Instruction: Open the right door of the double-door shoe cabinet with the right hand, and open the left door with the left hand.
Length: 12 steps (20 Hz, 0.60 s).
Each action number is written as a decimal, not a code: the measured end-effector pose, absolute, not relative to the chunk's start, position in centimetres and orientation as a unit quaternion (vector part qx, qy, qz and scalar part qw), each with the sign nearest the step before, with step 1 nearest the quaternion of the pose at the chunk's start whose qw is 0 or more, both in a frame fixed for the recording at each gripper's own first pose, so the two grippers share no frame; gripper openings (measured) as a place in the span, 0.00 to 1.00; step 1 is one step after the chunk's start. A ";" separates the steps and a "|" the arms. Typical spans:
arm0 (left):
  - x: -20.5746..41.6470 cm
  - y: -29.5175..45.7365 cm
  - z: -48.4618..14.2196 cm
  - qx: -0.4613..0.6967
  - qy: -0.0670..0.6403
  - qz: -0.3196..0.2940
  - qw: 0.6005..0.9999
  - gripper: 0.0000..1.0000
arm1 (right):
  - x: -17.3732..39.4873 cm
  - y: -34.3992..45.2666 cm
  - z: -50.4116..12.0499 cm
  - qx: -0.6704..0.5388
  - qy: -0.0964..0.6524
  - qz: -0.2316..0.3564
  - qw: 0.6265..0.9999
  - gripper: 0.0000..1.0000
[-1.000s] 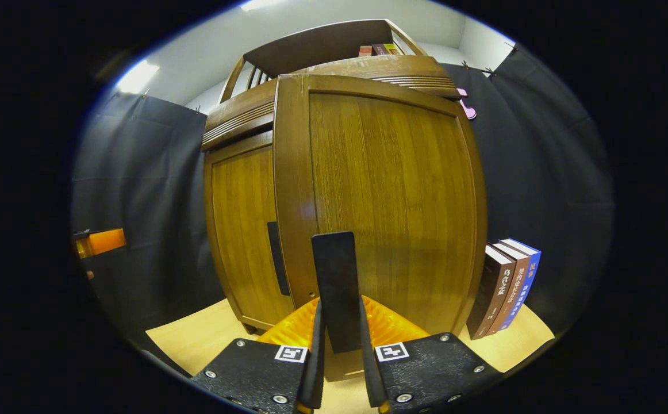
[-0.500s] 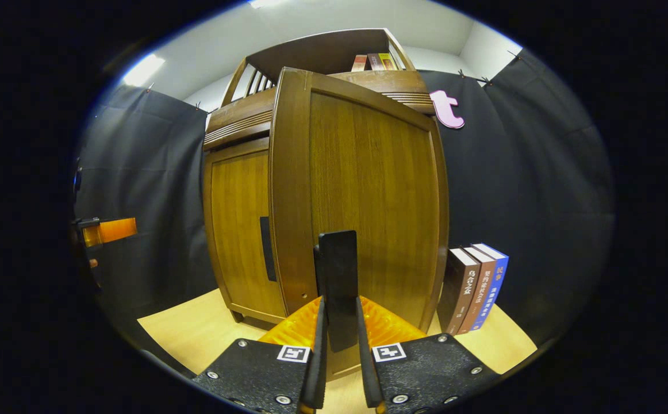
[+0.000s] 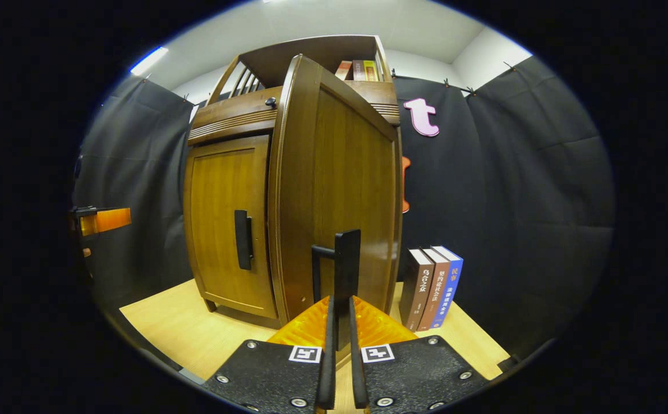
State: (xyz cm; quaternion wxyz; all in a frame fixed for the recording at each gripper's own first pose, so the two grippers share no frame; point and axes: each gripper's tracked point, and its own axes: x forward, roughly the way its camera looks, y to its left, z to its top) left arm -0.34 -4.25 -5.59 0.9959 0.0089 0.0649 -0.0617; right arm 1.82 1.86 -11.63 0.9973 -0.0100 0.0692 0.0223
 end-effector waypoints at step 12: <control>0.1 -7.0 -6.0 0.013 0.073 -0.069 0.995 0.97 | 0.3 -6.5 -11.0 0.001 0.068 -0.024 0.997 0.03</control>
